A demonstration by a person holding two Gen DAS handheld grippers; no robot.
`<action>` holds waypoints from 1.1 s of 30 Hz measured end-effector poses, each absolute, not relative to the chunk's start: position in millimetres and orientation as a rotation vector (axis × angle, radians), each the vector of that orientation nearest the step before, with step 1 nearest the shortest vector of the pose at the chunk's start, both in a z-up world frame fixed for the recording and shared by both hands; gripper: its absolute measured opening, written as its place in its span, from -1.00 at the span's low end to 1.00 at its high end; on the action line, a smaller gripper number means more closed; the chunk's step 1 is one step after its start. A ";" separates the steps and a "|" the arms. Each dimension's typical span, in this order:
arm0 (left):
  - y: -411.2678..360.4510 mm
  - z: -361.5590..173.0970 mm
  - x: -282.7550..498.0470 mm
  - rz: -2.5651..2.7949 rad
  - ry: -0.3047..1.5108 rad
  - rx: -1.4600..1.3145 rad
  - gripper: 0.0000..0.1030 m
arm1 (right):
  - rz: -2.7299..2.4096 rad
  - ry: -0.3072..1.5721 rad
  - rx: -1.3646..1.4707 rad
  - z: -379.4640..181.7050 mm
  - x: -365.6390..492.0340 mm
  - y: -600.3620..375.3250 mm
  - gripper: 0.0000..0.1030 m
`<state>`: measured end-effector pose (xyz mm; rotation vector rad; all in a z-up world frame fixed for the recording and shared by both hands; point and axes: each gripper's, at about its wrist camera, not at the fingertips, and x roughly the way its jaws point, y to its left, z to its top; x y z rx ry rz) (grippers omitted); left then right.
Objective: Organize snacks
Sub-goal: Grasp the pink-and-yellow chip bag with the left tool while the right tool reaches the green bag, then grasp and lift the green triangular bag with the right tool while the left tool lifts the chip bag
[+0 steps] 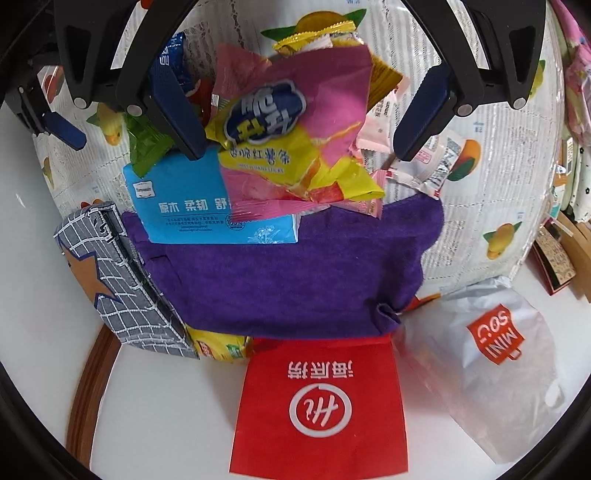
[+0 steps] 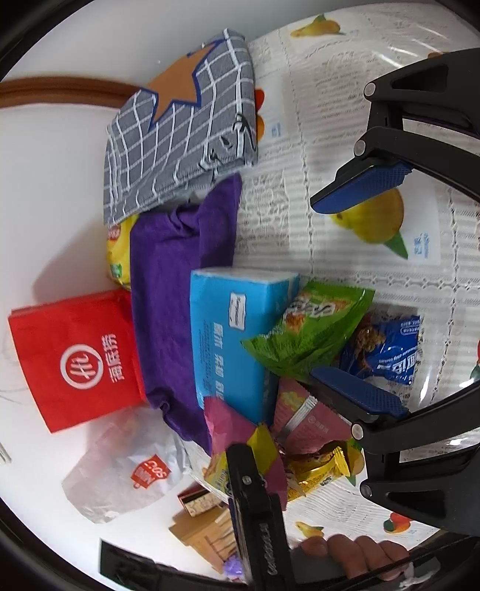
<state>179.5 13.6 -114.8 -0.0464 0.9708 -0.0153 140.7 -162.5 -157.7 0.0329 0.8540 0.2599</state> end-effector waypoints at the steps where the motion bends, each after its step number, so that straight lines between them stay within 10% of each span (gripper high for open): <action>1: 14.0 -115.9 181.5 -0.018 0.974 -0.049 0.97 | 0.264 0.853 0.025 -158.3 141.2 -160.4 0.66; 15: 13.4 -128.8 200.6 -0.083 1.010 -0.067 0.77 | 0.309 0.892 -0.013 -173.9 156.6 -136.8 0.55; 33: 31.3 -122.1 182.8 -0.140 0.976 -0.118 0.35 | 0.345 0.871 -0.041 -176.6 141.6 -139.7 -0.17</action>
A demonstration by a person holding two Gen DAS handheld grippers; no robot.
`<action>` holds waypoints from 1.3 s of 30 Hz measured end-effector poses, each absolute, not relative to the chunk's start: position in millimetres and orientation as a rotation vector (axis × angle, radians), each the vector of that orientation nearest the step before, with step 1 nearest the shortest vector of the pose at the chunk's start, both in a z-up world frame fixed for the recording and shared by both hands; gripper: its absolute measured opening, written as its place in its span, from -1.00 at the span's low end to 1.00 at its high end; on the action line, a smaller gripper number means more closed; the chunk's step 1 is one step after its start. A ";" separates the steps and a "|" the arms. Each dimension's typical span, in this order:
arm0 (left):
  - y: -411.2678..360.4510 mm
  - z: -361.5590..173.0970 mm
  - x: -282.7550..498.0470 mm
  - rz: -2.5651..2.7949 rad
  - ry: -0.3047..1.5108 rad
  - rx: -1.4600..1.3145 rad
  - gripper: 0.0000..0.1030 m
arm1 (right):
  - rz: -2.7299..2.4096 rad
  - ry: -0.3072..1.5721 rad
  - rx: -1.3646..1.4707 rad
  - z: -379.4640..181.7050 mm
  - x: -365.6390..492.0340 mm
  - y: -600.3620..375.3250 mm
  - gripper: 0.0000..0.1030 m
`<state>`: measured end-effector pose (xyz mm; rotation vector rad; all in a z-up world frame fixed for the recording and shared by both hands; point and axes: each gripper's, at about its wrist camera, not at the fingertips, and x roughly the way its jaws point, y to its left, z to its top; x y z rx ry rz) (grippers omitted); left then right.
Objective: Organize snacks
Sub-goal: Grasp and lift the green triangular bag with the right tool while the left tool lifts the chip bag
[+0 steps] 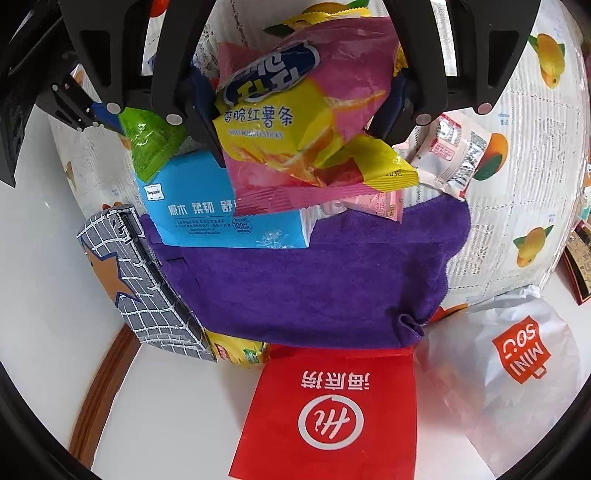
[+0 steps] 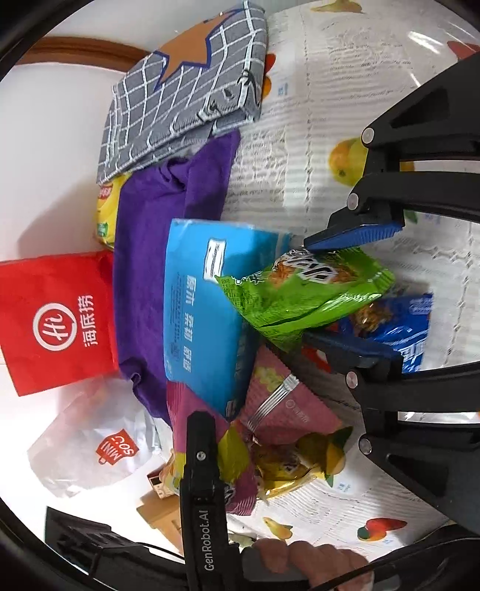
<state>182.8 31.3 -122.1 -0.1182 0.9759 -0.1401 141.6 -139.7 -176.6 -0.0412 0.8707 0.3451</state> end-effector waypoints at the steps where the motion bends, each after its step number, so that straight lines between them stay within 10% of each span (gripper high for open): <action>1: 32.0 -121.5 181.4 -0.141 0.974 -0.117 0.34 | 0.340 0.865 -0.038 -175.8 139.6 -142.6 -0.18; 17: 54.3 -118.8 148.0 -0.091 0.957 -0.128 0.34 | 0.248 0.908 -0.005 -187.1 120.5 -184.1 -0.17; 24: 56.4 -128.3 142.5 -0.087 0.975 -0.136 0.34 | 0.234 0.897 -0.020 -192.9 121.6 -183.6 0.38; 39: 53.4 -112.9 139.1 -0.109 0.950 -0.128 0.33 | 0.249 0.840 0.010 -163.7 117.4 -189.2 -0.06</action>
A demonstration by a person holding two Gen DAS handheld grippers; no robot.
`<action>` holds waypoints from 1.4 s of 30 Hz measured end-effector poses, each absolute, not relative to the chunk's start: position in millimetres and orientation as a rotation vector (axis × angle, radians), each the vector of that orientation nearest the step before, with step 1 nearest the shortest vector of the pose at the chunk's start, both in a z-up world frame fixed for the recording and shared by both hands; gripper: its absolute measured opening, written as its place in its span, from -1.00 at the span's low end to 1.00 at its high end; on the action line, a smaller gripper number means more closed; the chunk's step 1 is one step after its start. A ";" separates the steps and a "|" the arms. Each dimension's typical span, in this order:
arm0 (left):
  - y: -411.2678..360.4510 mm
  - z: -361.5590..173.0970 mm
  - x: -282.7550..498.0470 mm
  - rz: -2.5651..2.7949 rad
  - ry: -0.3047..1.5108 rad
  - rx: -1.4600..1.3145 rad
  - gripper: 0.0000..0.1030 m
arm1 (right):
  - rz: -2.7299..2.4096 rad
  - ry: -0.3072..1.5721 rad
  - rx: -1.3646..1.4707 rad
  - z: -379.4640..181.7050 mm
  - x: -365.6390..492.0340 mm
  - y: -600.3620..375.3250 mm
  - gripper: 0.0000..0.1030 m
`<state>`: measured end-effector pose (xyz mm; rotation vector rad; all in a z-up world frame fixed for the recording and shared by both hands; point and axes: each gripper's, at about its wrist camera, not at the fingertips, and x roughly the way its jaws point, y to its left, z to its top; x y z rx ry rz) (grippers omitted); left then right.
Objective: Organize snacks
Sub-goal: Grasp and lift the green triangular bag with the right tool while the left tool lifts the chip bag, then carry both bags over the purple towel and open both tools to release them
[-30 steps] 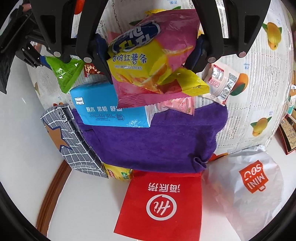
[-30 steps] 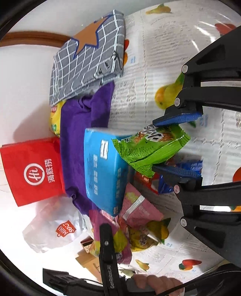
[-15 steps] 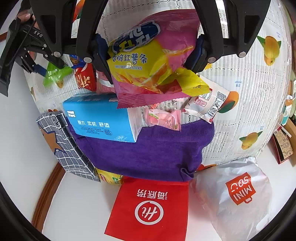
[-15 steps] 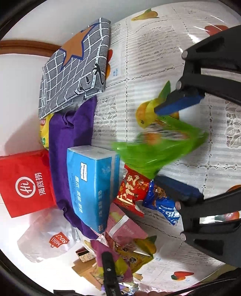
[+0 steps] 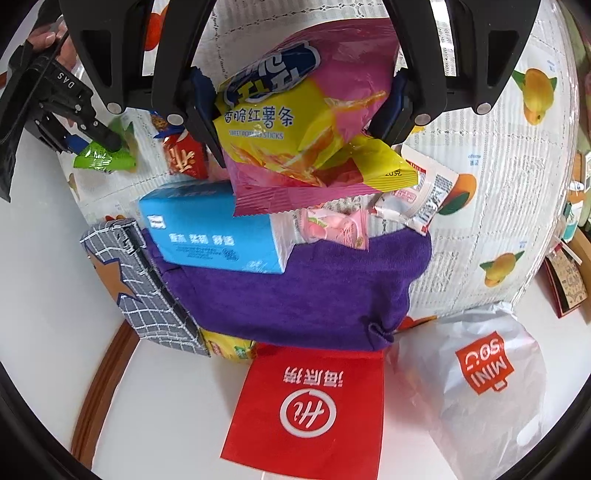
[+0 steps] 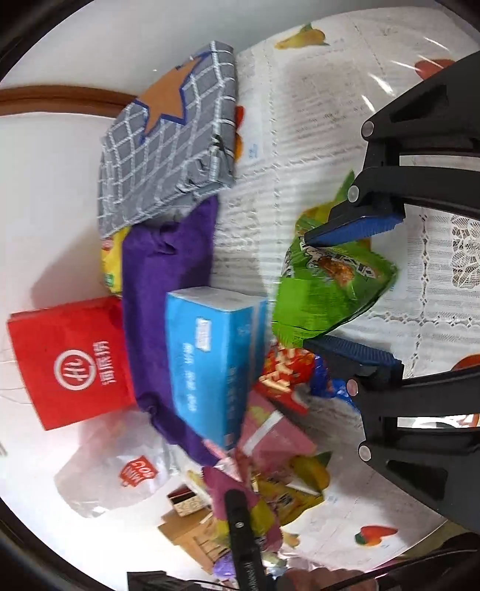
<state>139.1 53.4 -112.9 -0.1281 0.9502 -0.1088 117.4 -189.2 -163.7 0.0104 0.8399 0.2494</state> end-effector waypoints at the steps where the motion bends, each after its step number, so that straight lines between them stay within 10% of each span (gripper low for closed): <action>1: 52.6 -109.1 138.5 -0.112 0.945 -0.128 0.33 | 0.248 0.836 0.011 -160.1 117.7 -189.0 -0.06; 42: 71.0 -43.7 258.5 -0.099 0.868 -0.109 0.33 | 0.257 0.714 -0.037 -53.9 276.9 -134.3 -0.06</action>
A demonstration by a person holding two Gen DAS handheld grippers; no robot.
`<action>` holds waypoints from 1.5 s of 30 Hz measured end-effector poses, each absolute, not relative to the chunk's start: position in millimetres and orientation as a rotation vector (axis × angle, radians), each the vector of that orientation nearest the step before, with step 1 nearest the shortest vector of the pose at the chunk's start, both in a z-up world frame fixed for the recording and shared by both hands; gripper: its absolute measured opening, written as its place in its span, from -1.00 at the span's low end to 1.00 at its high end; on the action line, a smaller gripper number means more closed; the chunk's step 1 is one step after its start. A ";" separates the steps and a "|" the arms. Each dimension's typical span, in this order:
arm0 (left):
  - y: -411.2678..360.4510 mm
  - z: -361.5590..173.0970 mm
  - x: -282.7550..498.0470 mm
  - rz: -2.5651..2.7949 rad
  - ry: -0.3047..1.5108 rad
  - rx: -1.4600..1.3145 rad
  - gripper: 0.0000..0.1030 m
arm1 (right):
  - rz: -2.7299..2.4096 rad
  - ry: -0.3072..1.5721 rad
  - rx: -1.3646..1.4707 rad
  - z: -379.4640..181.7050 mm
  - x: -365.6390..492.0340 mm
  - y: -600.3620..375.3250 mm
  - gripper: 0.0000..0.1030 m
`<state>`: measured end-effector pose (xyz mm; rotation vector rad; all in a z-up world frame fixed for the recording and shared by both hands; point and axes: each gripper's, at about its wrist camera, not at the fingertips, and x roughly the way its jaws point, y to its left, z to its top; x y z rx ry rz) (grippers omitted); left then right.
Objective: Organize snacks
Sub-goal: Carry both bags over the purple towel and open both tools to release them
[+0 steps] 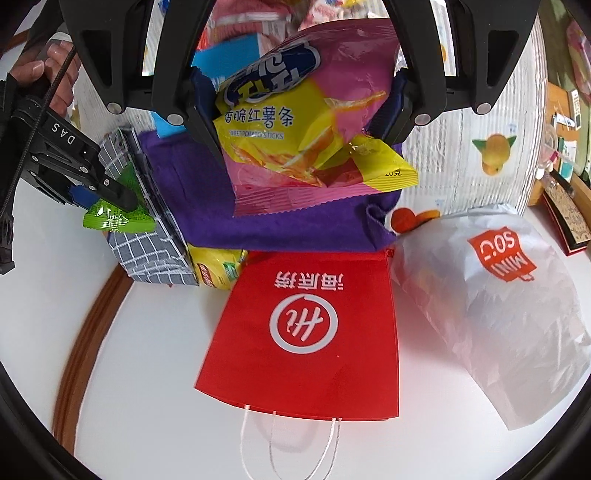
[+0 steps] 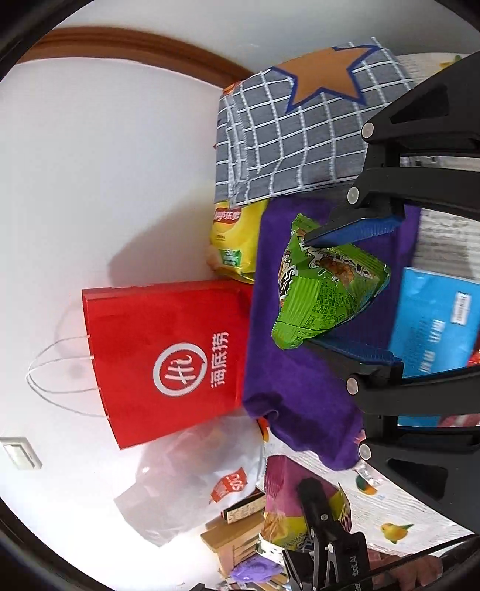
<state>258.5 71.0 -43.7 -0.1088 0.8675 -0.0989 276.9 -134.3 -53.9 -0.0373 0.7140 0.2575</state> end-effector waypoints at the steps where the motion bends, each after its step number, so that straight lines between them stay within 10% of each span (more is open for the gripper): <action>1: 71.9 -44.3 262.6 -0.098 0.869 -0.108 0.33 | 0.256 0.715 -0.037 -55.1 282.1 -134.7 -0.06; 45: 73.7 -144.4 376.7 -0.105 1.041 -0.110 0.34 | 0.263 0.941 -0.096 -155.3 405.2 -123.3 -0.06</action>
